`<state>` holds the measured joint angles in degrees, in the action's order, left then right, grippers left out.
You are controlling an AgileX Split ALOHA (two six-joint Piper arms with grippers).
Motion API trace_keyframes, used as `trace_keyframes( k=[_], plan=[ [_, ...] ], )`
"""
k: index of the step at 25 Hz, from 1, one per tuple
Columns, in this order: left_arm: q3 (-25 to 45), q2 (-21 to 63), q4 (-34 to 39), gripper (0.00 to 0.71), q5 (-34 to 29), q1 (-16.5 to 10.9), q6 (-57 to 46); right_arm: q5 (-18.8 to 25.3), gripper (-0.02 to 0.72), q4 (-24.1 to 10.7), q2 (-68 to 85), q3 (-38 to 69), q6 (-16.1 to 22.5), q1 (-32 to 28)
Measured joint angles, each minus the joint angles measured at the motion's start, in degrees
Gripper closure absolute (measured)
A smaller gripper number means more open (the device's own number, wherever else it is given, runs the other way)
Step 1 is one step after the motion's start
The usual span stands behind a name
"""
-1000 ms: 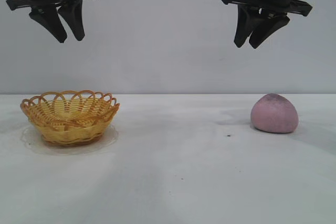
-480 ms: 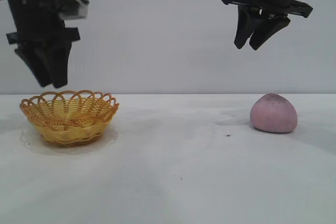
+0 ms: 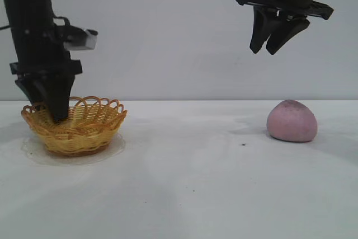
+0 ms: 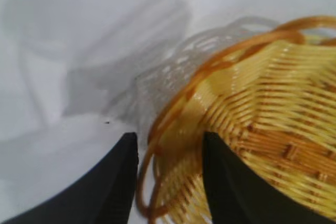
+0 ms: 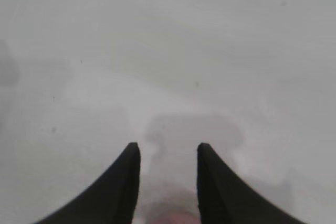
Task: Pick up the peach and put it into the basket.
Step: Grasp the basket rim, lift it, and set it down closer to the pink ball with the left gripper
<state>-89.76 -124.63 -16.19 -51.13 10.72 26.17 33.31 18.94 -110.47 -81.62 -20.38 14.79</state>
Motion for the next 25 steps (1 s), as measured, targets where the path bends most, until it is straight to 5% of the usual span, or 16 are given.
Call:
trace_keyframes(
  k=[5,10,17,25],
  plan=[
    [5.74,4.58,-12.10,0.710,1.30,0.00,-1.96,0.00,0.495,0.00,0.00,0.00,0.00,0.00],
    [20.77,12.44,-36.05,0.710,15.12,0.81,-0.77,0.23,0.495,0.00,0.00,0.00,0.00,0.00],
    [38.76,16.69,-66.60,0.710,30.72,6.66,9.56,0.45,0.495,1.05,0.00,0.00,0.00,0.00],
    [41.58,16.92,-77.48,0.710,33.70,7.80,13.63,0.45,0.495,1.49,0.00,0.00,0.00,0.00]
  ],
)
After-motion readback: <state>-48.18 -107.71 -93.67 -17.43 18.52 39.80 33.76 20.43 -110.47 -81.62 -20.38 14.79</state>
